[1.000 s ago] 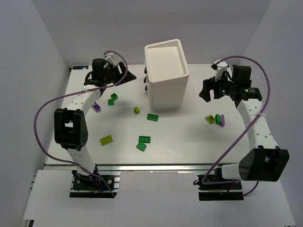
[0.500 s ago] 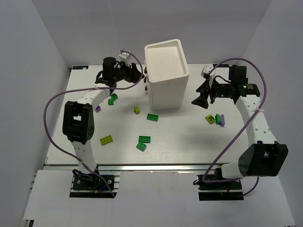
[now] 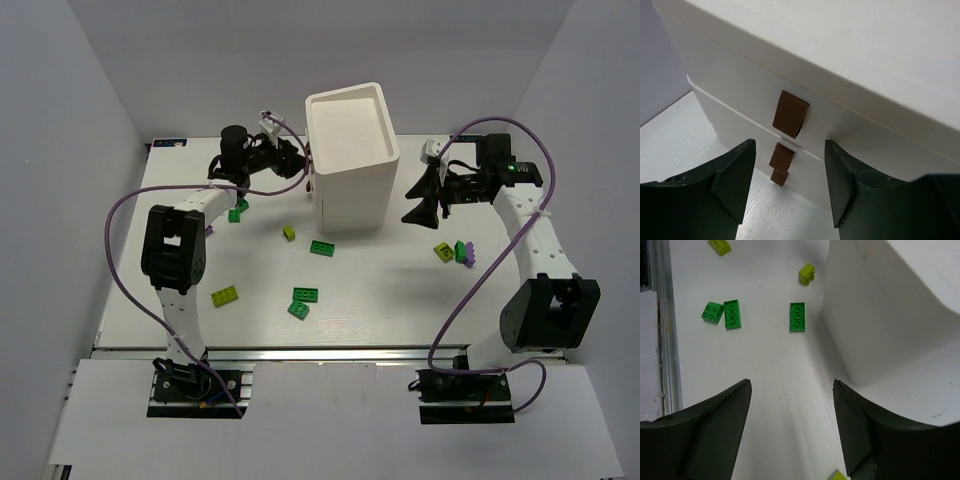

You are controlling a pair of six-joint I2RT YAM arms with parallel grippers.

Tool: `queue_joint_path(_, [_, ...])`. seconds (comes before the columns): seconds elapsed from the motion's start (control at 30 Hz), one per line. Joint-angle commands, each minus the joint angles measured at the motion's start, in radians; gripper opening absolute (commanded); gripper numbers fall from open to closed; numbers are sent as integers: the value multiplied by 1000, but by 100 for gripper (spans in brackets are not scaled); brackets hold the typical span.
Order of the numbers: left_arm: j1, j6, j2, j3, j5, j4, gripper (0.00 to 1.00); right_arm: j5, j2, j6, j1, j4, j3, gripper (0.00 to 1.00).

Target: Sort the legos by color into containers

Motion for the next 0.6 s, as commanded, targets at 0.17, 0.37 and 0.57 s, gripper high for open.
queue_joint_path(0.17, [-8, -11, 29, 33, 22, 150, 66, -29, 0, -23, -1, -7, 36, 72])
queue_joint_path(0.37, [2, -95, 54, 3, 116, 358, 69, -23, 0, -29, -1, -9, 29, 73])
queue_joint_path(0.57, [22, -230, 114, 16, 246, 530, 69, -15, -15, -35, -4, 1, 5, 72])
